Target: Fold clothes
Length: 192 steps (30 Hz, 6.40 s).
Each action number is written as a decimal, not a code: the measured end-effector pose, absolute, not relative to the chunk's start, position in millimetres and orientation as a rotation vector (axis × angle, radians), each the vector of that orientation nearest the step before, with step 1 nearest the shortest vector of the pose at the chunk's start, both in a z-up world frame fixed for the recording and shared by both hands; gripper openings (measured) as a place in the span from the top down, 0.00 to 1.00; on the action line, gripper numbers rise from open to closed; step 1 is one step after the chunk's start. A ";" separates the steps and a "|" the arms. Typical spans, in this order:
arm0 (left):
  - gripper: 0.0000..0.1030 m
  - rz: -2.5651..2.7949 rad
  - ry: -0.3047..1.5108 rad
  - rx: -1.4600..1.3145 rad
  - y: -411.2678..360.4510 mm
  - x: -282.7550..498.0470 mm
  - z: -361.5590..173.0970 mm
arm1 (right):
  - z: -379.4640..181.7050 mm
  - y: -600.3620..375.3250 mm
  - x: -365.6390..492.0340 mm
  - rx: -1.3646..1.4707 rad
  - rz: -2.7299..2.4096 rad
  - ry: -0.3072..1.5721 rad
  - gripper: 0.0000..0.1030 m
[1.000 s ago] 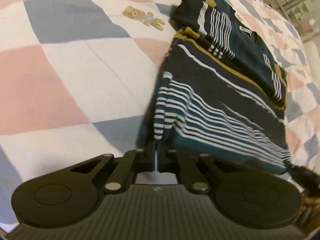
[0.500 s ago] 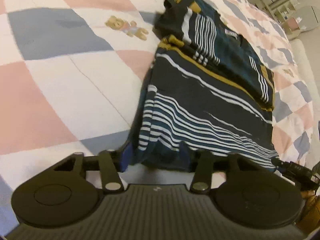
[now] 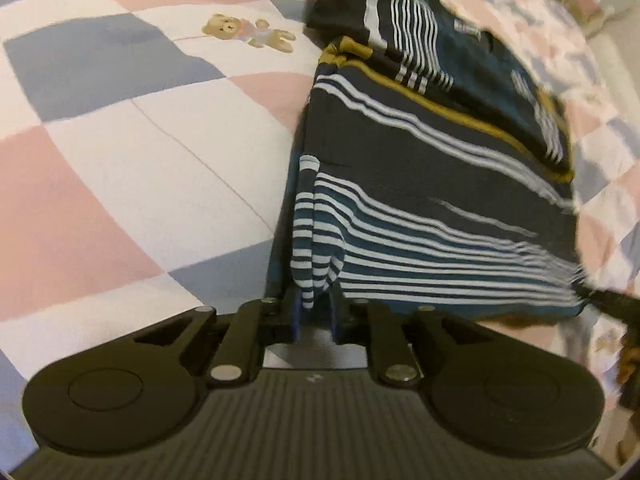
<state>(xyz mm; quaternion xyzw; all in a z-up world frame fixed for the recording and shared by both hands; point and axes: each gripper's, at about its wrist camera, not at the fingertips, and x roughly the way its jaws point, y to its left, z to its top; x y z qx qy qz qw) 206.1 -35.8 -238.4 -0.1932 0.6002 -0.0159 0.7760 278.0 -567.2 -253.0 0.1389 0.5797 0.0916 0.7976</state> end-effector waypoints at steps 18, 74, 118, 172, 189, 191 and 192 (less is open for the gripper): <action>0.84 -0.094 1.214 -0.174 -80.6 279.7 -237.3 | -247.6 -525.7 315.6 0.161 0.211 1.112 0.59; 0.55 0.058 0.926 -0.034 -260.3 40.2 1.9 | -31.1 -569.7 87.8 0.202 0.447 0.817 0.39; 0.79 -0.452 0.741 1.351 -153.6 127.1 -310.9 | -331.8 -483.8 159.6 -1.571 0.624 0.444 0.44; 0.73 -0.172 1.329 -0.353 4.1 603.4 -246.7 | -246.8 -545.8 645.4 0.154 0.588 1.127 0.86; 0.60 -0.133 1.178 -0.407 11.7 585.7 -237.6 | -275.2 -526.7 662.1 0.240 0.323 1.104 0.52; 0.60 -0.099 1.139 -0.361 13.0 568.3 -218.5 | -262.7 -535.6 657.1 0.270 0.240 1.082 0.39; 0.61 -0.082 1.122 -0.344 12.5 554.3 -208.7 | -254.2 -541.2 651.5 0.279 0.227 1.056 0.40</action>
